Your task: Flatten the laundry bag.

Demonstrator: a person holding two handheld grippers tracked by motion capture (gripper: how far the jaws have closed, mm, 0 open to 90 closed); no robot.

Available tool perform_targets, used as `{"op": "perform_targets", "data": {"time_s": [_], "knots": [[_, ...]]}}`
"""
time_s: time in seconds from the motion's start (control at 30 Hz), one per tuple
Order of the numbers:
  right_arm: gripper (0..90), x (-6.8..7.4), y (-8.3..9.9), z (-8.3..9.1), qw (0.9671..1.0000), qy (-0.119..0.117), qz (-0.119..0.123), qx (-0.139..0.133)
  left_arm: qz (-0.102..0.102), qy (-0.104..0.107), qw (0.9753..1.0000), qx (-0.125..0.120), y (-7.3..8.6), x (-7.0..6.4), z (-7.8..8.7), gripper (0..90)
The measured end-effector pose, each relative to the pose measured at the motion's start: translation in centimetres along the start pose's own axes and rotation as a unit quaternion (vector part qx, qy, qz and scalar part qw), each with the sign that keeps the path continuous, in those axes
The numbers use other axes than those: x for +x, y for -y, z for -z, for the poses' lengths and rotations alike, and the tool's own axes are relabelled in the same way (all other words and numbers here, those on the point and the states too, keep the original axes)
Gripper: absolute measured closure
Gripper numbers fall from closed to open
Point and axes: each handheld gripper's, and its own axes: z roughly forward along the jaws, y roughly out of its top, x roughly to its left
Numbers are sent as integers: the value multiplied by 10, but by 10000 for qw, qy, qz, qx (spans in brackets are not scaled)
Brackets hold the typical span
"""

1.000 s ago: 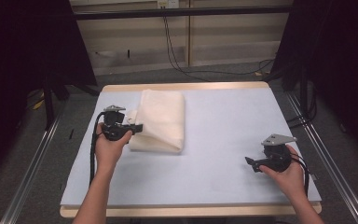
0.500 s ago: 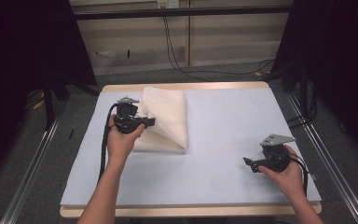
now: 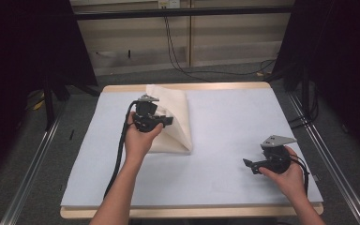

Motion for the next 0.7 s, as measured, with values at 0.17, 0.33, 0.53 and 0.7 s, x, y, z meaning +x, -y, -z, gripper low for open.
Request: {"op": "perform_targets", "data": {"time_s": [0.17,0.33,0.53,0.7], "knots": [[89,1,0,1,9999,-37,-40,-113,-66,117,9999,-2,-1,-11,-10,822],[90,7,-5,0,9994,-222,-75,-239,-83,178,9998,-32,-3,-19,-18,822],[91,11,-9,0,9989,-363,-33,-306,-131,237,9996,-51,-6,-25,-22,822],[90,12,-11,3,9988,-327,-36,-366,-188,293,9994,-76,-8,-31,-29,822]]}}
